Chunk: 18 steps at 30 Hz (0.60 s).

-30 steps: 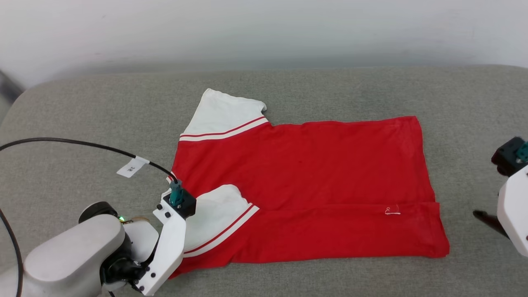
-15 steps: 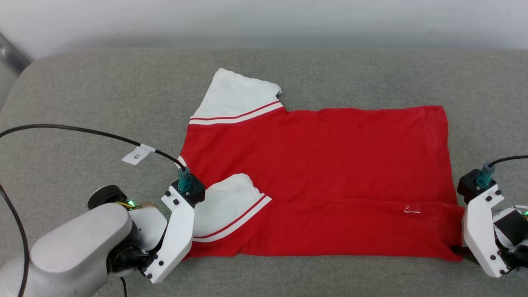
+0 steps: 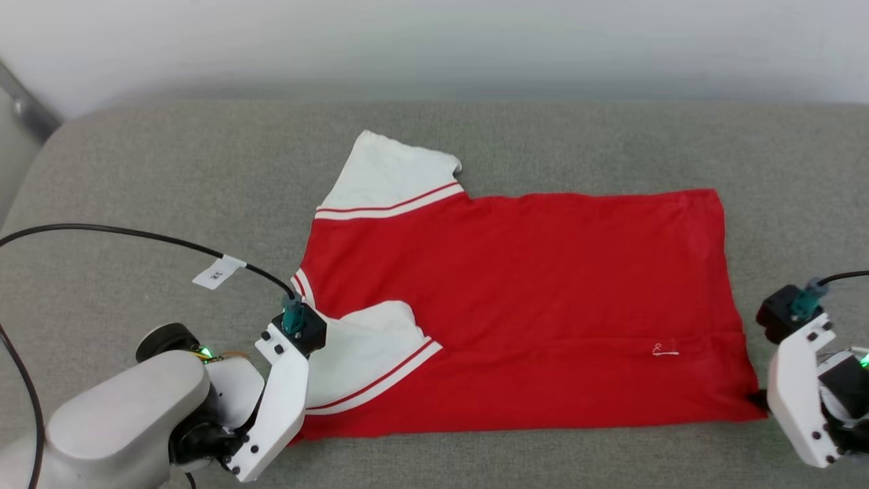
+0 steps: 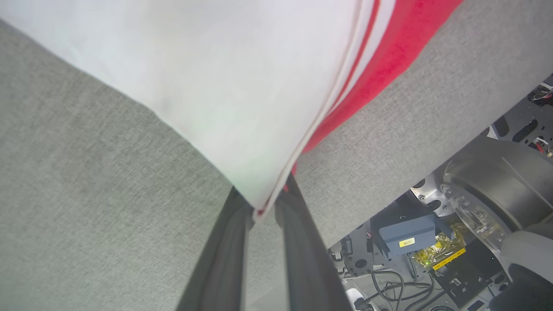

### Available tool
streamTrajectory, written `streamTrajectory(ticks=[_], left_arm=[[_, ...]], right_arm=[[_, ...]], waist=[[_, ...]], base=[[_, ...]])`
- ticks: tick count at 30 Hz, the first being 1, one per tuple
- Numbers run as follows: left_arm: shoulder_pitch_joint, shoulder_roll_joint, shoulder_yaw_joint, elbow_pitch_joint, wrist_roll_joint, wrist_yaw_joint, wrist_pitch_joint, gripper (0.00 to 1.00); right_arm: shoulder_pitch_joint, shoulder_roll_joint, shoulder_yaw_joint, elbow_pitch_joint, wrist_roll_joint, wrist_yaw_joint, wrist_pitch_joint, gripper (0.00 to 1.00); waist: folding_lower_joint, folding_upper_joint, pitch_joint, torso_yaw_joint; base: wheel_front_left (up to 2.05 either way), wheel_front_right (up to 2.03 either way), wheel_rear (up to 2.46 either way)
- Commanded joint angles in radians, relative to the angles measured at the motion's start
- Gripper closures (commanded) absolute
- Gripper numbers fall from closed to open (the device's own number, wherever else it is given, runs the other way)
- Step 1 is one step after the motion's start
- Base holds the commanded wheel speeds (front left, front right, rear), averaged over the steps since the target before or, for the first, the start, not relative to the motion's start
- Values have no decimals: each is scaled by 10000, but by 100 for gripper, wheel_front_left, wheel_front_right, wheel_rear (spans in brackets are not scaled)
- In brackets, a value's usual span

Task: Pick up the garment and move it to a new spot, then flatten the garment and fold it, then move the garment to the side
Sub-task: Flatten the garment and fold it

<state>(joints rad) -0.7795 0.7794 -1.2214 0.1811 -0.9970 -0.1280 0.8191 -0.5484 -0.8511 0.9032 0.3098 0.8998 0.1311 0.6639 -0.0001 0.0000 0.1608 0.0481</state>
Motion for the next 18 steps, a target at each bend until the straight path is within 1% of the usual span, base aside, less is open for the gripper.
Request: streamTrajectory(ticks=[1,5,10,11,14,16,18], left_arm=[[180,90,-44,12,-86,-6,-30,100],[346,251,-112,-79,-274,-5,-33,100],[650,528,-198,-403,-477,-7,32,100],[650,528,-198,-403,-477,-7,32,100],[867,574,-239,-500,-445,-7,-63,100],[1010,604,-274,-503,-446,-7,-76,100],[1137,615,-317,-472,-350,-7,-62,100]], right_arm=[[143,-263,-51,-228,98,-7,-137,100],[514,-892,-160,-1018,376,-7,-337,100],[1511,-1640,-452,-1952,775,-7,-407,100],[1511,-1640,-452,-1952,775,-7,-407,100],[2245,-1873,-690,-2263,914,-9,-420,100],[2627,-1823,-897,-2284,928,-9,-411,100],[2938,-1632,-1038,-2196,831,-9,-335,100]], waist=[[1,0,-325,-34],[1,0,-767,-46],[1,0,-1102,-36],[1,0,-1102,-36],[1,0,-1130,-74],[1,0,-1069,-141],[1,0,-999,-194]], base=[[0,0,0],[0,0,0],[0,0,0],[0,0,0],[0,0,0],[0,0,0],[0,0,0]])
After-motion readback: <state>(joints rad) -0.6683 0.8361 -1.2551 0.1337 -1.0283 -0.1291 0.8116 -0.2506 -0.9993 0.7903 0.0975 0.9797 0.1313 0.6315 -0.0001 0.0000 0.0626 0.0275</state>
